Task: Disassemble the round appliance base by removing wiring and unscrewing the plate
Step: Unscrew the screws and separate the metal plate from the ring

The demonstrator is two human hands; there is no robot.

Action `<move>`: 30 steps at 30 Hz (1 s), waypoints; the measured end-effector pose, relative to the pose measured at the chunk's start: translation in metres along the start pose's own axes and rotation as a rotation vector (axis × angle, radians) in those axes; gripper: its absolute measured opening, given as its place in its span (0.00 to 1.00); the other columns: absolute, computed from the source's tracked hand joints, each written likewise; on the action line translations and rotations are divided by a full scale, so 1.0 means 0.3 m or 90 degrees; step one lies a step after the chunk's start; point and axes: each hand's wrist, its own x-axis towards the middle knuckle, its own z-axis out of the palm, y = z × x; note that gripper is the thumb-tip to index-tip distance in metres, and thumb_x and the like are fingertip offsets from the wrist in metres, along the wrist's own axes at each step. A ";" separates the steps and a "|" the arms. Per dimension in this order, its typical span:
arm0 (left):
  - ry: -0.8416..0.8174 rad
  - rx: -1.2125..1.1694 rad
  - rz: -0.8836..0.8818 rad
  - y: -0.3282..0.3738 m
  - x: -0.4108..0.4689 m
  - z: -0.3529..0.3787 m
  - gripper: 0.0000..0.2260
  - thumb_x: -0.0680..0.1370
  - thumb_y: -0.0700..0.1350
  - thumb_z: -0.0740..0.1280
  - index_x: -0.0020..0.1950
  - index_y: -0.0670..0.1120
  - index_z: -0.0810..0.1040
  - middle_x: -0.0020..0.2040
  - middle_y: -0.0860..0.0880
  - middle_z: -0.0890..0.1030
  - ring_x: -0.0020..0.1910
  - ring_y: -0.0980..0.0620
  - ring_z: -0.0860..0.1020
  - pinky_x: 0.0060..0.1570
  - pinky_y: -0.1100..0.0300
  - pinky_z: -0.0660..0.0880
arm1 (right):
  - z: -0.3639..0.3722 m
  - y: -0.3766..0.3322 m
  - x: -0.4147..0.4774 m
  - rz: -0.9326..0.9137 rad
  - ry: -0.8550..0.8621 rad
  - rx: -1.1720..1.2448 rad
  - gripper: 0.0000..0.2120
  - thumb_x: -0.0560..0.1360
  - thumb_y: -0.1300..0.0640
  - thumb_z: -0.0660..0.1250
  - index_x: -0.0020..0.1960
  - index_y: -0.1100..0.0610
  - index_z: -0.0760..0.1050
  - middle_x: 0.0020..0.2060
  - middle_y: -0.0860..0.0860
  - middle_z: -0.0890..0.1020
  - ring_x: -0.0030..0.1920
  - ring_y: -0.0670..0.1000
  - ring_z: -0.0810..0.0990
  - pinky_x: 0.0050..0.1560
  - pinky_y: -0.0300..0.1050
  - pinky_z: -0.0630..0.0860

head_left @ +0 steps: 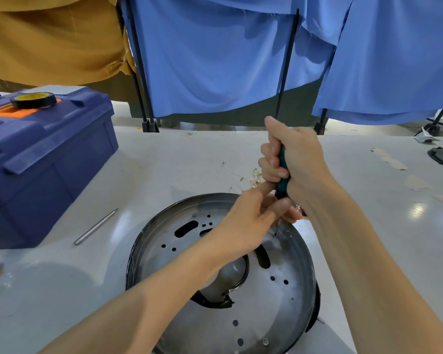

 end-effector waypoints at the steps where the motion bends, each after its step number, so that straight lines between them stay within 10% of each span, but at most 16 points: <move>1: -0.002 -0.016 -0.001 0.001 0.000 0.001 0.08 0.83 0.42 0.57 0.58 0.45 0.73 0.48 0.44 0.84 0.48 0.51 0.83 0.54 0.59 0.79 | -0.010 -0.004 0.005 0.025 -0.036 0.012 0.26 0.80 0.54 0.61 0.26 0.60 0.62 0.17 0.52 0.65 0.16 0.48 0.58 0.22 0.35 0.57; 10: 0.059 -0.038 0.020 -0.010 0.005 -0.011 0.08 0.82 0.45 0.60 0.58 0.45 0.74 0.41 0.44 0.84 0.44 0.49 0.84 0.48 0.59 0.81 | -0.021 0.019 -0.057 -0.099 0.021 -0.078 0.25 0.74 0.39 0.62 0.37 0.61 0.77 0.29 0.56 0.81 0.27 0.55 0.81 0.30 0.44 0.79; 16: 0.061 -0.009 0.029 -0.014 0.009 0.007 0.08 0.78 0.44 0.67 0.55 0.44 0.75 0.42 0.45 0.85 0.43 0.48 0.84 0.52 0.49 0.80 | -0.005 0.010 -0.062 -0.125 0.020 -0.036 0.28 0.80 0.50 0.63 0.23 0.58 0.66 0.17 0.51 0.65 0.17 0.49 0.59 0.21 0.36 0.59; 23: -0.039 -0.024 -0.001 -0.008 0.007 -0.005 0.11 0.84 0.43 0.54 0.64 0.47 0.72 0.53 0.52 0.82 0.59 0.53 0.79 0.61 0.51 0.76 | -0.066 -0.024 -0.025 0.041 -0.197 0.032 0.26 0.81 0.49 0.59 0.26 0.58 0.64 0.17 0.49 0.62 0.16 0.46 0.55 0.21 0.34 0.54; 30: 0.039 -0.043 0.020 -0.020 0.011 -0.013 0.07 0.79 0.46 0.65 0.57 0.49 0.73 0.45 0.48 0.84 0.49 0.46 0.82 0.53 0.46 0.80 | -0.004 0.019 -0.057 -0.184 0.006 -0.124 0.20 0.73 0.44 0.71 0.36 0.60 0.76 0.28 0.55 0.80 0.27 0.54 0.82 0.30 0.42 0.78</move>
